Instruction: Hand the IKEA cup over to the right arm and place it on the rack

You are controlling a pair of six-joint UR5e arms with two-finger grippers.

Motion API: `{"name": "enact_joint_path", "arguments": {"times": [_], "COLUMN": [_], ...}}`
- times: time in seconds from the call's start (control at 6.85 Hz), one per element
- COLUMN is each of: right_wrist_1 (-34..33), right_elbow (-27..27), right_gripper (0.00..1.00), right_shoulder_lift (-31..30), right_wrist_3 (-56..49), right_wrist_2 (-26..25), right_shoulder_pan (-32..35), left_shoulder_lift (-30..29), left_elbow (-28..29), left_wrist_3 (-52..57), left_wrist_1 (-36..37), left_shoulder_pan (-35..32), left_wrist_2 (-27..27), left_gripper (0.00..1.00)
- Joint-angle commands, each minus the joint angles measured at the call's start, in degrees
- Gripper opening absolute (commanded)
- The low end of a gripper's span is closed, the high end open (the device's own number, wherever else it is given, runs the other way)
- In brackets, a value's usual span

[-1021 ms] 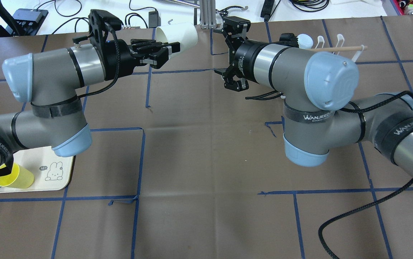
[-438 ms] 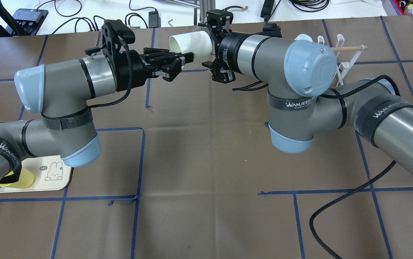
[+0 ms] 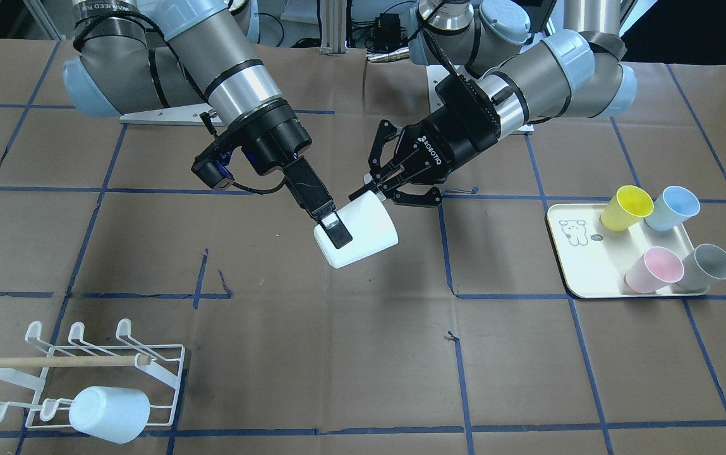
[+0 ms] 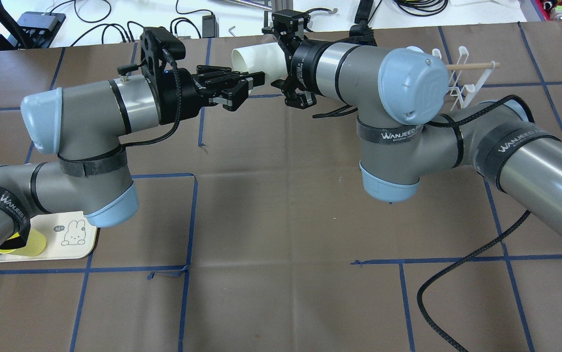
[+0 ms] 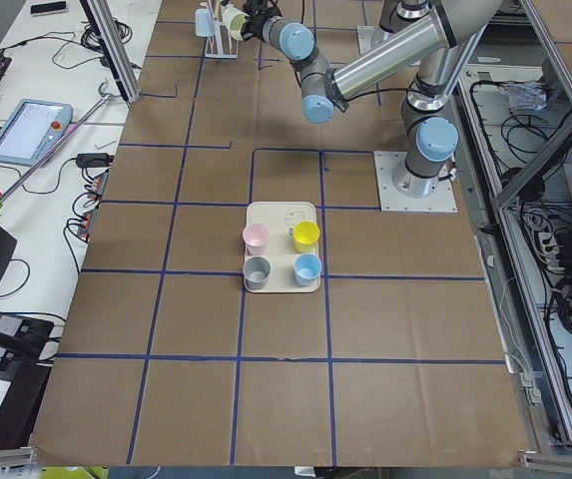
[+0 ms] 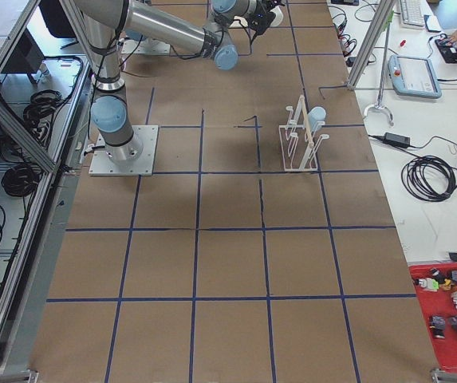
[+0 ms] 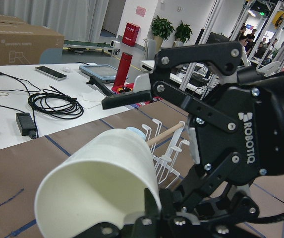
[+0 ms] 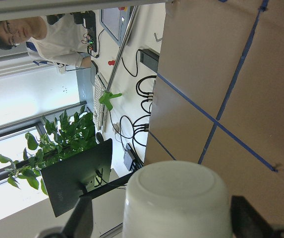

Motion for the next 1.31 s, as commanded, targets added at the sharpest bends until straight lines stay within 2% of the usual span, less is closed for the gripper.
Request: {"name": "enact_joint_path", "arguments": {"times": [0.0, 0.73, 0.88, 1.02, 1.17], "right_wrist_1": [0.01, 0.01, 0.01, 0.01, 0.01], "right_elbow": [-0.27, -1.41, -1.33, -1.24, -1.15], "right_gripper": [0.96, 0.93, 0.82, 0.62, 0.49], "right_shoulder_lift": [0.42, 1.39, 1.39, 1.39, 1.39], "right_wrist_3": [-0.73, -0.64, -0.73, -0.73, -0.73], "right_wrist_2": [0.00, 0.00, 0.17, 0.52, 0.70], "right_shoulder_pan": [0.11, 0.81, 0.81, 0.73, 0.81], "left_shoulder_lift": [-0.07, 0.02, 0.02, 0.02, 0.02], "left_elbow": [0.00, 0.00, 0.00, 0.00, 0.00], "left_wrist_3": [0.00, -0.09, -0.09, -0.09, -0.09], "left_wrist_1": [0.00, 0.00, 0.00, 0.00, 0.00], "left_shoulder_pan": [0.00, 0.00, 0.00, 0.00, 0.00], "left_wrist_2": [0.00, 0.00, 0.09, 0.01, 0.01], "left_gripper": [0.02, 0.02, 0.03, 0.03, 0.03]}}
